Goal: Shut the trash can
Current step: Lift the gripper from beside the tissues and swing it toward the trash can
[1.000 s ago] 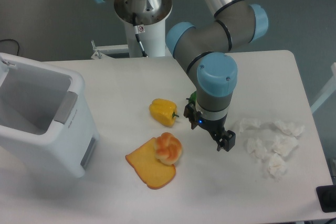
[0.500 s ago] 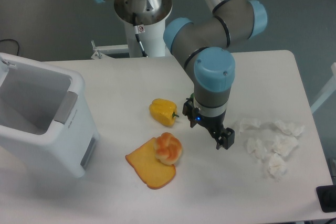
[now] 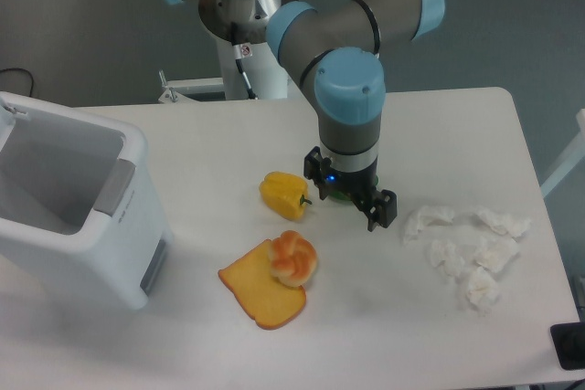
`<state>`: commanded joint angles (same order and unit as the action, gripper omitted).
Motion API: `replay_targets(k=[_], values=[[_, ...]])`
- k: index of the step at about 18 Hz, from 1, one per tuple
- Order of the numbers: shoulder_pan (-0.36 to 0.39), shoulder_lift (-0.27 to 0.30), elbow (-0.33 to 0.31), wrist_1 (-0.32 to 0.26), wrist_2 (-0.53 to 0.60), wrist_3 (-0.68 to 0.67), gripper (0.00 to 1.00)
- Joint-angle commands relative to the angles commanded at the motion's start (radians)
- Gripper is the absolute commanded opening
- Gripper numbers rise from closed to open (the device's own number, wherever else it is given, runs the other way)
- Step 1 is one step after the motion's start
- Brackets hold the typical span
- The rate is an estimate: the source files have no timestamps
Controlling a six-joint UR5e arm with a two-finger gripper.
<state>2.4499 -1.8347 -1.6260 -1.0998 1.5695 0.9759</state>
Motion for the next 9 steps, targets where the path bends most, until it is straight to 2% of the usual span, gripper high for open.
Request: replay_targets(k=[4, 9], values=[[-0.011, 0.096, -0.005, -0.05, -0.134, -0.186, 1.0], [-0.037, 0.224, -0.005, -0.187, -0.187, -0.229, 1.0]])
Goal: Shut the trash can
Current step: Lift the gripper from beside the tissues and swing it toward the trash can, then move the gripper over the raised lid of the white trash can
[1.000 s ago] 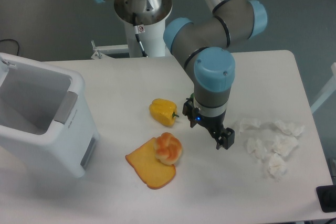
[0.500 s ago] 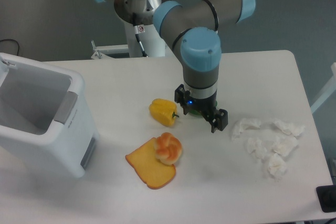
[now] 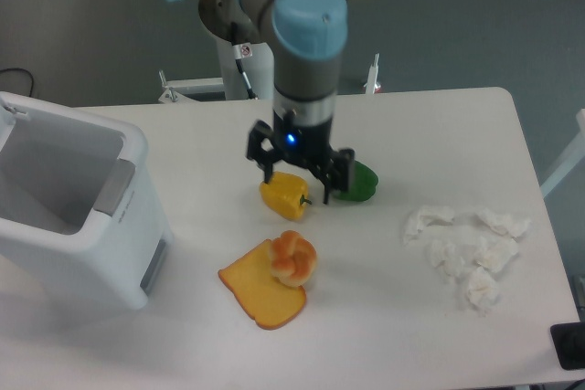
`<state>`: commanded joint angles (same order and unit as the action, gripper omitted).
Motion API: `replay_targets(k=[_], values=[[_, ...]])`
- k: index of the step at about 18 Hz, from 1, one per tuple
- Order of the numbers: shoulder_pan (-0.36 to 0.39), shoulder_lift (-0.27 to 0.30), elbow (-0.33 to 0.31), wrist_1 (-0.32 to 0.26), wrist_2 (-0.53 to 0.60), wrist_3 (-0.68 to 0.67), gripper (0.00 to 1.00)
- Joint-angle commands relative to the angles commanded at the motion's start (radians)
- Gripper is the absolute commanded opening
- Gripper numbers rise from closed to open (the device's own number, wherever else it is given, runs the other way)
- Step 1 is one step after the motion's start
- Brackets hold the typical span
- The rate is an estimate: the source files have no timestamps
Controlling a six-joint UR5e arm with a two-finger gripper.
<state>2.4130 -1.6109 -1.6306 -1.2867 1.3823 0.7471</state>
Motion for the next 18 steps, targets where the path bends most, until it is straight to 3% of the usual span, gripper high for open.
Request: replay_targets(k=[3, 7, 12, 18], values=[[-0.014, 0.06, 0.0, -0.075, -0.028, -0.011, 1.0], [-0.064, 0.114, -0.003, -0.117, -0.068, -0.064, 1.0], [-0.13, 0.167, -0.046, -0.115, -0.095, -0.127, 1.0], [-0.216, 0.19, -0.055, -0.109, -0.141, -0.207, 1.0]])
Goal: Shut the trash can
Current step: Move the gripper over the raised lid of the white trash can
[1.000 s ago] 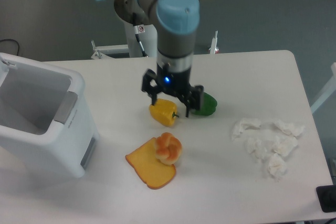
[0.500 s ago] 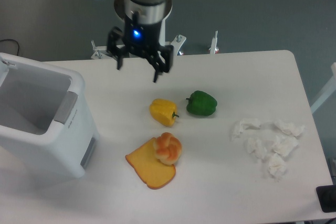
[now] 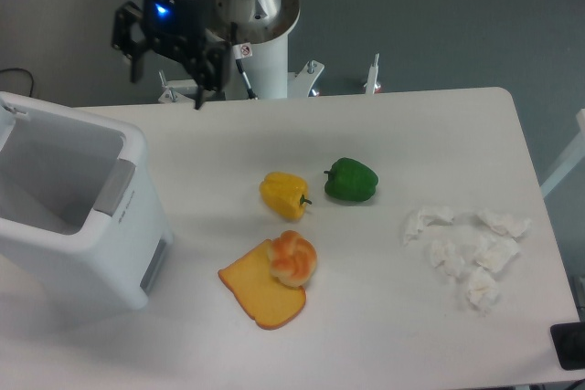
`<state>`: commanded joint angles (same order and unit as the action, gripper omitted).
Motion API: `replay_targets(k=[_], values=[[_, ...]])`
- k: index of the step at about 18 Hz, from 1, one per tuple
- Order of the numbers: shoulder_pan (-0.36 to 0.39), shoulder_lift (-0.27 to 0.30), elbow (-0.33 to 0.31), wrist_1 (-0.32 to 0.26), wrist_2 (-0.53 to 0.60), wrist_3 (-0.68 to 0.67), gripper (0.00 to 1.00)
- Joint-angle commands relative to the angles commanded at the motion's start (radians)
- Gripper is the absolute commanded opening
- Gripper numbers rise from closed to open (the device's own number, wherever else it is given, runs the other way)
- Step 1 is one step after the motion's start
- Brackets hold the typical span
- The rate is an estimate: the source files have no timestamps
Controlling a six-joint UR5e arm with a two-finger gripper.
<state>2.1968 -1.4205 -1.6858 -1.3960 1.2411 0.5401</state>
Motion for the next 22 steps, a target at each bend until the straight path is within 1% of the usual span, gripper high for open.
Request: replay_targets(k=[8, 13, 15, 18, 22], values=[[-0.087, 0.015, -0.003, 0.009, -0.083, -0.091, 1.0], [-0.157, 0.023, -0.006, 0.012, -0.094, -0.153, 1.0], [-0.17, 0.023, -0.006, 0.018, -0.103, -0.161, 1.0], [-0.193, 0.023, -0.009, 0.044, -0.123, -0.178, 1.0], [-0.23, 0.009, -0.009, 0.127, -0.123, -0.256, 1.0]])
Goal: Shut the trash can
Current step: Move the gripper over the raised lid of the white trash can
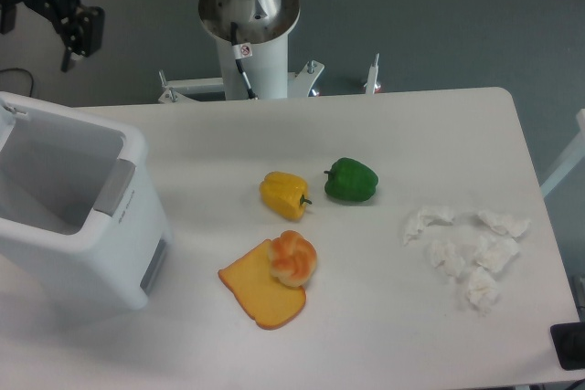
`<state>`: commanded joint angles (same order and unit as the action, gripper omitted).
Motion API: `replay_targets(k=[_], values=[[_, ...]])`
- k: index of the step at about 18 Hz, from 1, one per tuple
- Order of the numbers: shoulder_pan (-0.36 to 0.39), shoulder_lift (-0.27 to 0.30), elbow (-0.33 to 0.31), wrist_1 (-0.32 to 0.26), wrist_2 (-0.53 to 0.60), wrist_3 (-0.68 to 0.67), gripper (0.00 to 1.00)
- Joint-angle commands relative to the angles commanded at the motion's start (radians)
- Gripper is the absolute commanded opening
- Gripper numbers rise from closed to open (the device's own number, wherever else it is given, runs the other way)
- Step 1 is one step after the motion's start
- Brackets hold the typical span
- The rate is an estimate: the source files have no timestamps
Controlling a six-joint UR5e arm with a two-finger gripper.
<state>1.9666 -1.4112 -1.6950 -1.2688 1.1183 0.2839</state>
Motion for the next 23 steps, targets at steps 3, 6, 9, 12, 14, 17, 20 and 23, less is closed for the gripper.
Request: replay_targets(k=[3, 6, 9, 12, 14, 17, 20, 23], values=[[-0.008, -0.005, 0.002, 0.045, 0.0, -0.032, 1.0], [-0.021, -0.012, 0.005, 0.081, 0.0, -0.042, 1.0], [-0.028, -0.025, 0.015, 0.106, -0.02, -0.049, 1.0], [-0.028, -0.04, 0.02, 0.166, -0.021, -0.087, 1.0], [-0.028, -0.04, 0.021, 0.174, -0.021, -0.092, 1.0], [-0.028, -0.041, 0.025, 0.192, -0.021, -0.107, 1.0], [-0.026, -0.045, 0.032, 0.206, -0.02, -0.126, 1.0], [-0.025, -0.046, 0.038, 0.218, -0.02, -0.135, 1.0]])
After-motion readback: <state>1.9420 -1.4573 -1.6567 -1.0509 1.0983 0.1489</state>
